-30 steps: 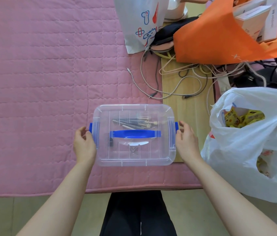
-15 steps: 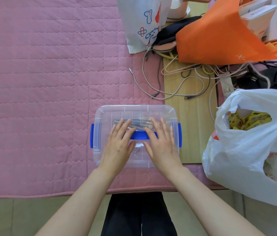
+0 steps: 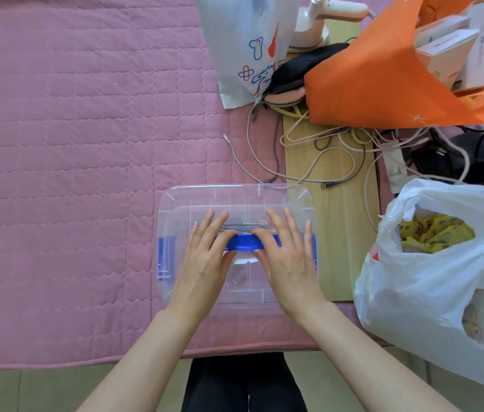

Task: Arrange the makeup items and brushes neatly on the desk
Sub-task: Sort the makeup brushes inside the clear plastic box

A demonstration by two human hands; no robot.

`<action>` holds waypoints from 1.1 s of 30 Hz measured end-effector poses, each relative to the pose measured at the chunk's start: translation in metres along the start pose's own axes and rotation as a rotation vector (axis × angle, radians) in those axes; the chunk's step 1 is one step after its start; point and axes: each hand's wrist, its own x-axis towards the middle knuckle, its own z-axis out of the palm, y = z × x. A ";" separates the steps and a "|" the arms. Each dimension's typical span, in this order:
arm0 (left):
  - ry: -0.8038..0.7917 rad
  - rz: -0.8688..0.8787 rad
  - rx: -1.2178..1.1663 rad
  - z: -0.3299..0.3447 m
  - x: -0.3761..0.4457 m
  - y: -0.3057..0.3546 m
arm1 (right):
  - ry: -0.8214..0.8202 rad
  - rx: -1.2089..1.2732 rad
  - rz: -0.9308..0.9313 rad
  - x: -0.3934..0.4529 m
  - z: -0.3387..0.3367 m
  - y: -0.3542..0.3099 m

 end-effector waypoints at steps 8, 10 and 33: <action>0.071 0.032 0.007 -0.025 0.081 -0.005 | 0.076 -0.020 -0.002 0.078 -0.030 0.003; 0.088 0.038 0.011 -0.027 0.104 -0.011 | 0.100 -0.026 0.001 0.102 -0.030 0.005; -0.326 -0.106 0.283 0.058 0.197 -0.096 | -0.305 -0.140 0.051 0.212 0.063 0.047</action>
